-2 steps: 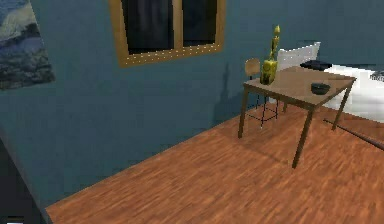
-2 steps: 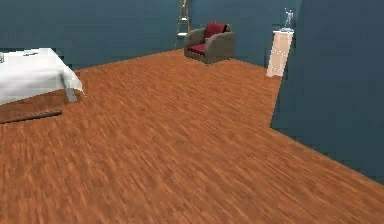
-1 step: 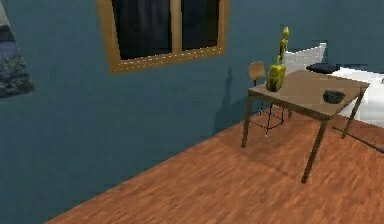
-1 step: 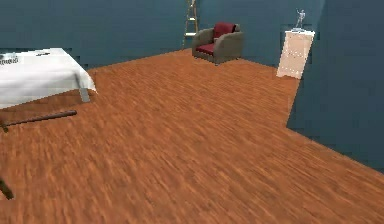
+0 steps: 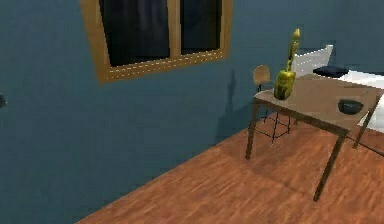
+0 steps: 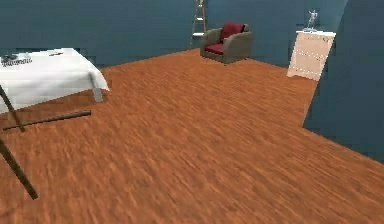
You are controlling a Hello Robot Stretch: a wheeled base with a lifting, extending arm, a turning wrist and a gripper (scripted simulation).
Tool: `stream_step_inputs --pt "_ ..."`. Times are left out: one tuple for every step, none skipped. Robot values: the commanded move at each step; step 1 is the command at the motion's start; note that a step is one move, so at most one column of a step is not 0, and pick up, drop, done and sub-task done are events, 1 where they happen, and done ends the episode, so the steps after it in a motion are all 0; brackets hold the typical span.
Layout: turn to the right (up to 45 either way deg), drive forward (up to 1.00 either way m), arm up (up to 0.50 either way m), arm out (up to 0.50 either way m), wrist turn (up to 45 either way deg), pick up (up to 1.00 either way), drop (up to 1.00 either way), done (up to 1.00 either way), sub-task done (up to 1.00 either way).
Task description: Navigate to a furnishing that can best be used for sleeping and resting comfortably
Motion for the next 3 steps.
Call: stream_step_inputs --pt "45.0 0.00 0.00 0.00 0.0 0.00 0.00 0.00 0.00" --pt "45.0 0.00 0.00 0.00 0.0 0.00 0.00 0.00 0.00" --pt "3.0 0.00 0.00 0.00 0.0 0.00 0.00 0.00 0.00"
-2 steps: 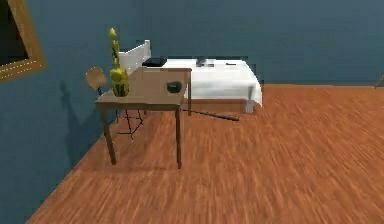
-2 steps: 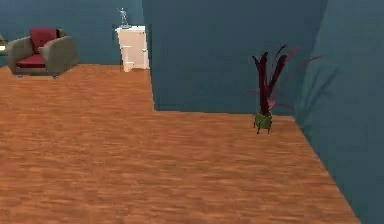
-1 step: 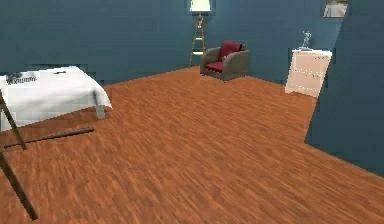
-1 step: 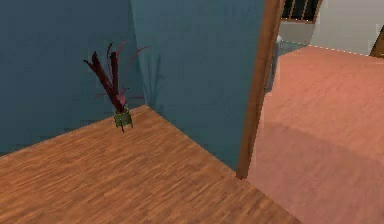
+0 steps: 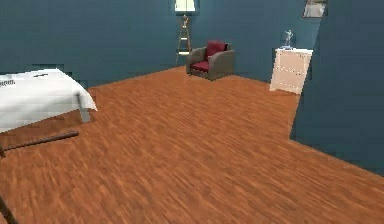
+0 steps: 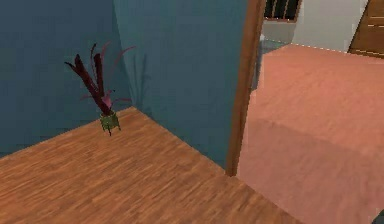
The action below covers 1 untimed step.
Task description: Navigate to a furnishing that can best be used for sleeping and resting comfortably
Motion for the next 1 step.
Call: stream_step_inputs --pt "0.0 0.20 0.00 0.00 0.0 0.00 0.00 0.00 0.00"
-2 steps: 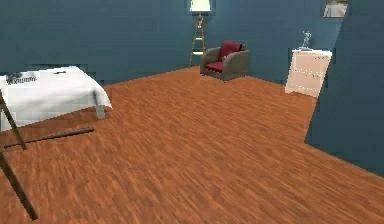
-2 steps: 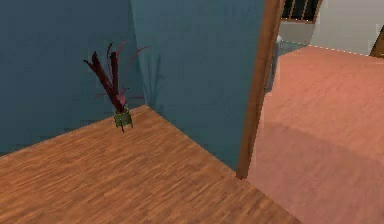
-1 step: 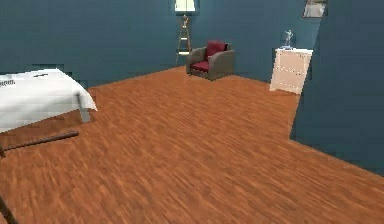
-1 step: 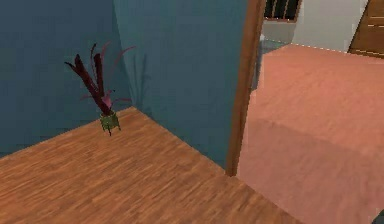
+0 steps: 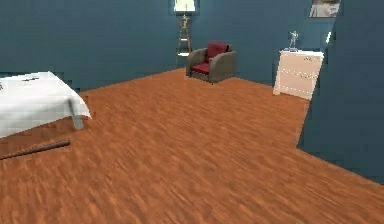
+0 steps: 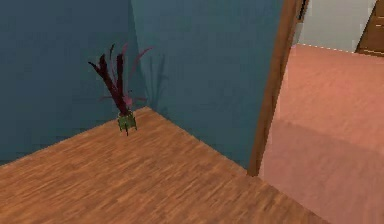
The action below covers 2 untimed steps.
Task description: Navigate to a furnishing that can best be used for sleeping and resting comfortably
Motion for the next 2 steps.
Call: stream_step_inputs --pt "-36.0 0.00 0.00 0.00 0.0 0.00 0.00 0.00 0.00" --pt "0.0 1.00 0.00 0.00 0.0 0.00 0.00 0.00 0.00"
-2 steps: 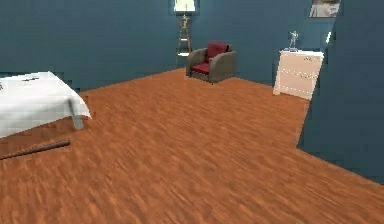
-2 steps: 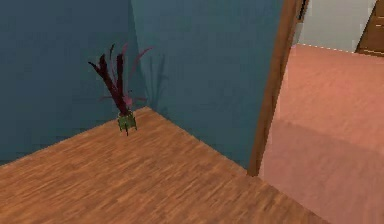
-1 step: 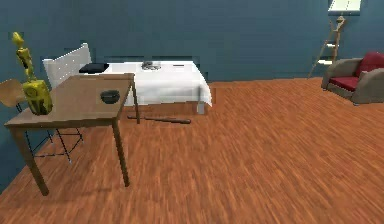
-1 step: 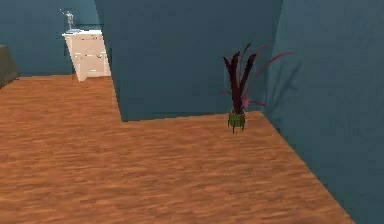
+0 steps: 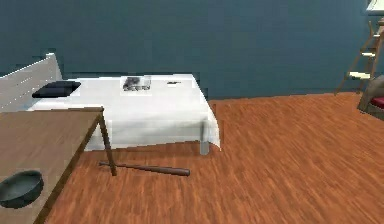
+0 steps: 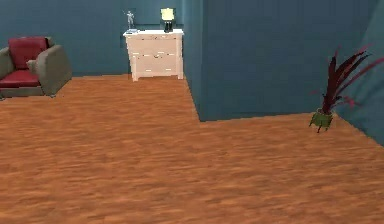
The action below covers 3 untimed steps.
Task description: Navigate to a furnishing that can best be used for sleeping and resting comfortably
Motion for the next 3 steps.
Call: stream_step_inputs --pt "-3.0 0.00 0.00 0.00 0.0 0.00 0.00 0.00 0.00" --pt "0.0 0.85 0.00 0.00 0.0 0.00 0.00 0.00 0.00" --pt "-27.0 0.00 0.00 0.00 0.0 0.00 0.00 0.00 0.00"
